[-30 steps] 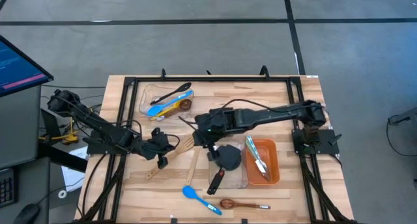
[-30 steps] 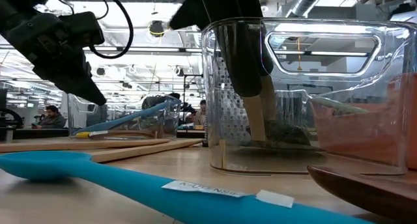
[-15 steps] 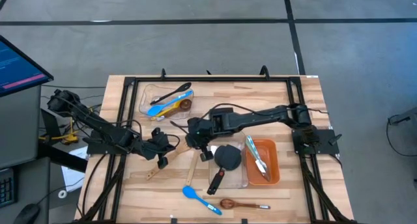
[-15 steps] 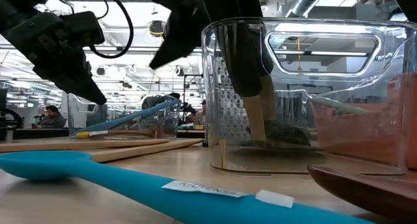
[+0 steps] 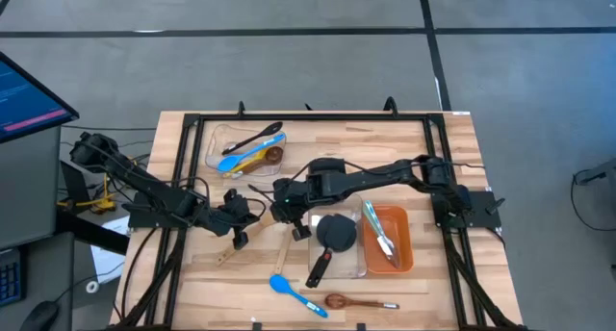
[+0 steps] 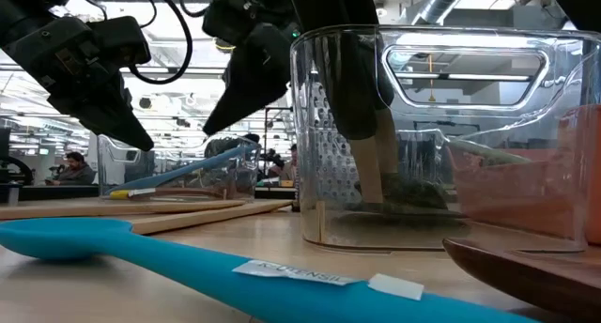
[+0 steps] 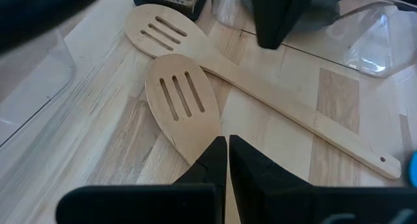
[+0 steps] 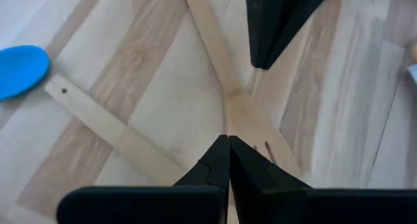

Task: Pick & Place Kitchen Items
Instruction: Put the brown ladle into the top transparent bin

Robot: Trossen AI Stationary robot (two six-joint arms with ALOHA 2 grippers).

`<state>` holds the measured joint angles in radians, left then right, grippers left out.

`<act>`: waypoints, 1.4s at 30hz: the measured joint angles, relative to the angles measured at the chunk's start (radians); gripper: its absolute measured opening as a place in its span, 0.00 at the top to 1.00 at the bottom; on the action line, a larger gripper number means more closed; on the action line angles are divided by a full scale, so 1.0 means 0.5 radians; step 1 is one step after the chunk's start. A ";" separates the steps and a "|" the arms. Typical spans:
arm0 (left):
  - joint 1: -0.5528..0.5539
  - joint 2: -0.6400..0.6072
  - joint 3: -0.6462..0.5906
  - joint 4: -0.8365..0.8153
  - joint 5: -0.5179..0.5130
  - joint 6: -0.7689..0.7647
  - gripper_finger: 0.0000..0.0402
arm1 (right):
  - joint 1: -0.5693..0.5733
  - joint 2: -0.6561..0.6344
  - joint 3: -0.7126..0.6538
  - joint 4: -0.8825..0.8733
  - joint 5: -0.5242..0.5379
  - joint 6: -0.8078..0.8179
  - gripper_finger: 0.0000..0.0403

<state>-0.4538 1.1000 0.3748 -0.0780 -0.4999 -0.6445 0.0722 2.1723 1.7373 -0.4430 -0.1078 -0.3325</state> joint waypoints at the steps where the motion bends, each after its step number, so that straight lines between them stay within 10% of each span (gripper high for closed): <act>1: 0.000 0.000 0.000 0.001 0.000 0.000 0.99 | -0.006 0.006 0.000 0.008 0.001 0.000 1.00; 42: 0.001 0.001 0.000 0.141 0.000 -0.039 0.99 | -0.075 0.102 0.003 0.099 0.008 0.031 1.00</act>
<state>-0.4534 1.1004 0.3748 -0.0074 -0.4999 -0.6639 0.0345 2.2232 1.7387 -0.3937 -0.1039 -0.3172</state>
